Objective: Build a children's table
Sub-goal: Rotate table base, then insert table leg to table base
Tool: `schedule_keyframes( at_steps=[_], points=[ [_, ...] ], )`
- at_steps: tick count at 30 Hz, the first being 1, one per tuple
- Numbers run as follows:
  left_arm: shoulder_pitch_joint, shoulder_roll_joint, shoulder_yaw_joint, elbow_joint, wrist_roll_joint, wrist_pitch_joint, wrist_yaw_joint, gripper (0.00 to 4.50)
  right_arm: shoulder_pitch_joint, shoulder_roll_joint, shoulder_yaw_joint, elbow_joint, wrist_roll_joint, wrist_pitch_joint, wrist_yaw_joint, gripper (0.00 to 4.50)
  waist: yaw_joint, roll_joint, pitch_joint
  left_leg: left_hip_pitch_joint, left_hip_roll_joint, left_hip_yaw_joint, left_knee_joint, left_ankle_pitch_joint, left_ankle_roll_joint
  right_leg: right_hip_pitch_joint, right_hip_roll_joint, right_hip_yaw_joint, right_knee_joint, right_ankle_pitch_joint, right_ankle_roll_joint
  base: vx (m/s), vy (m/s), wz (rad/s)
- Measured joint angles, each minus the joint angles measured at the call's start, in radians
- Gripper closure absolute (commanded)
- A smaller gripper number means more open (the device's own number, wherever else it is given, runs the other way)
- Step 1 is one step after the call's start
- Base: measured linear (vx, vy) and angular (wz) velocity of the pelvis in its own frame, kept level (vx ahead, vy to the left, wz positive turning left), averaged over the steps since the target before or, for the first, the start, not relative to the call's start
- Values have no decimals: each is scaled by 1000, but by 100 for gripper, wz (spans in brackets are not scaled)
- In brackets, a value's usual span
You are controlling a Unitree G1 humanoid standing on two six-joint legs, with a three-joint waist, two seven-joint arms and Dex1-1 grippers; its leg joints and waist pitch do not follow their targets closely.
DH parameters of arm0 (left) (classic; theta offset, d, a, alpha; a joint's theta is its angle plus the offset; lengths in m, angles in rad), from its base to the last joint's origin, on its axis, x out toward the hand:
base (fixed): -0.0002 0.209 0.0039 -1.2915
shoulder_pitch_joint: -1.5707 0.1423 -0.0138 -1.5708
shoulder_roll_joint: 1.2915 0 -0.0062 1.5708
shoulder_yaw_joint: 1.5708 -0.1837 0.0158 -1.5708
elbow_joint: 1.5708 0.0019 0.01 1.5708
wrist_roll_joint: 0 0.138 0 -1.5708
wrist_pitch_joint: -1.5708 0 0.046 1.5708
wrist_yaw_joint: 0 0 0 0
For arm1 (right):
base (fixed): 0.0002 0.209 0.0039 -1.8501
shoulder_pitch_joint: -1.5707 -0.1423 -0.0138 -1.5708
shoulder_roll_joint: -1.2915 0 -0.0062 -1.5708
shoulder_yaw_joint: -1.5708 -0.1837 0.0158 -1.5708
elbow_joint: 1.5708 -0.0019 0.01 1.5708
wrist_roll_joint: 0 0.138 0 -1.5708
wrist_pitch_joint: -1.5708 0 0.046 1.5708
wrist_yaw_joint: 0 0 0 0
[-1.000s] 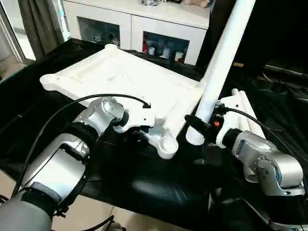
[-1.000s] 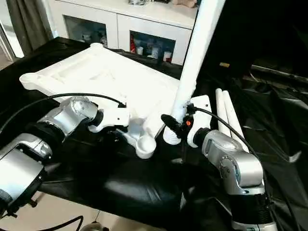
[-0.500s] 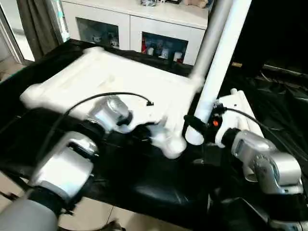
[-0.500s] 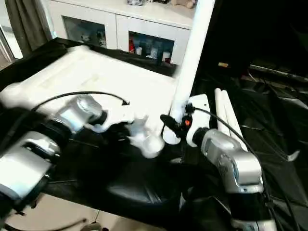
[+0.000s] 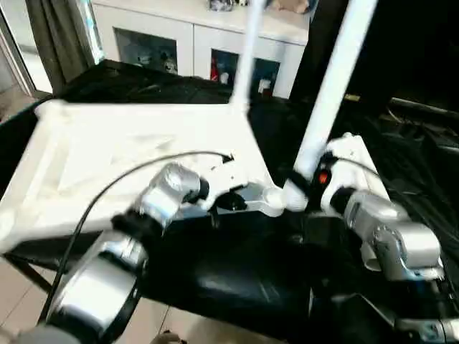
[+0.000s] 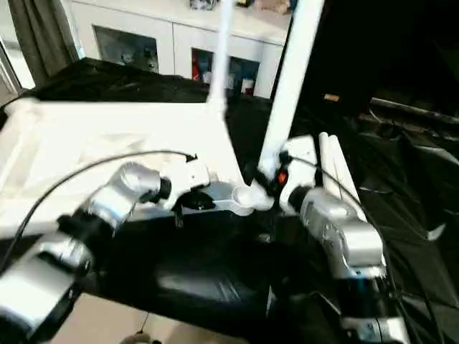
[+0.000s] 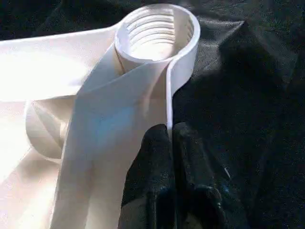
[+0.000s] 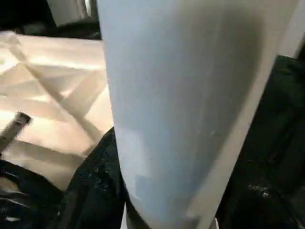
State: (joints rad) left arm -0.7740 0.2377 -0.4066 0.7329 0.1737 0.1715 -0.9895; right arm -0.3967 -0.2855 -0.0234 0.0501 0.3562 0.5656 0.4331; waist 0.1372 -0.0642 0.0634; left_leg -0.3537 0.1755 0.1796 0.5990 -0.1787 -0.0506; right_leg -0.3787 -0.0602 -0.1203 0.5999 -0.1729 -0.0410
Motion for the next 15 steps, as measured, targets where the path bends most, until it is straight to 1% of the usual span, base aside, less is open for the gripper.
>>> schedule_keyframes(
  at_steps=[3, 5, 7, 10, 12, 15],
  points=[
    [24, 7, 10, -41, -1, 7, 9, 450, -1, 9, -2, 14, 33, -6, 59, 258, -2, 1, 0, 0, 0, 0, -1, 0, 0, 0, 0, 0, 0, 0, 0, 0, 0, 0],
    [39, 7, 19, -63, -6, 22, 8, 450, -4, 9, 4, 33, 43, -6, 89, 258, -3, 3, -1, -1, 0, 0, -1, -1, 1, 0, 0, 0, 0, 0, 0, 0, 0, 0],
    [47, 15, 23, -76, -19, 27, -7, 450, -9, 7, 26, 59, 39, -5, 114, 258, -8, 4, -2, -1, 0, 0, -2, -1, 1, -1, 0, 0, 0, -1, -1, 0, 0, 0],
    [57, 29, 21, -90, -22, 30, -27, 450, -32, 9, 56, 131, 12, -23, 124, 258, -19, 4, -2, -1, 0, 0, -2, -1, 1, -1, 0, 0, 0, -1, -1, 0, 0, 0],
    [58, 37, 15, -98, -21, 34, -39, 450, -49, 13, 63, 177, -11, -47, 123, 258, -23, 3, -2, -1, 0, 0, -2, -1, 1, -1, 0, 0, 0, -1, 0, 0, 0, 0],
    [58, 51, 3, -121, -15, 48, -60, 450, -89, 30, 67, 248, -27, -77, 126, 258, -28, 3, -2, -1, 0, 0, -2, -1, 1, -1, 0, 0, 0, -1, 0, 0, 0, 0]
  ],
)
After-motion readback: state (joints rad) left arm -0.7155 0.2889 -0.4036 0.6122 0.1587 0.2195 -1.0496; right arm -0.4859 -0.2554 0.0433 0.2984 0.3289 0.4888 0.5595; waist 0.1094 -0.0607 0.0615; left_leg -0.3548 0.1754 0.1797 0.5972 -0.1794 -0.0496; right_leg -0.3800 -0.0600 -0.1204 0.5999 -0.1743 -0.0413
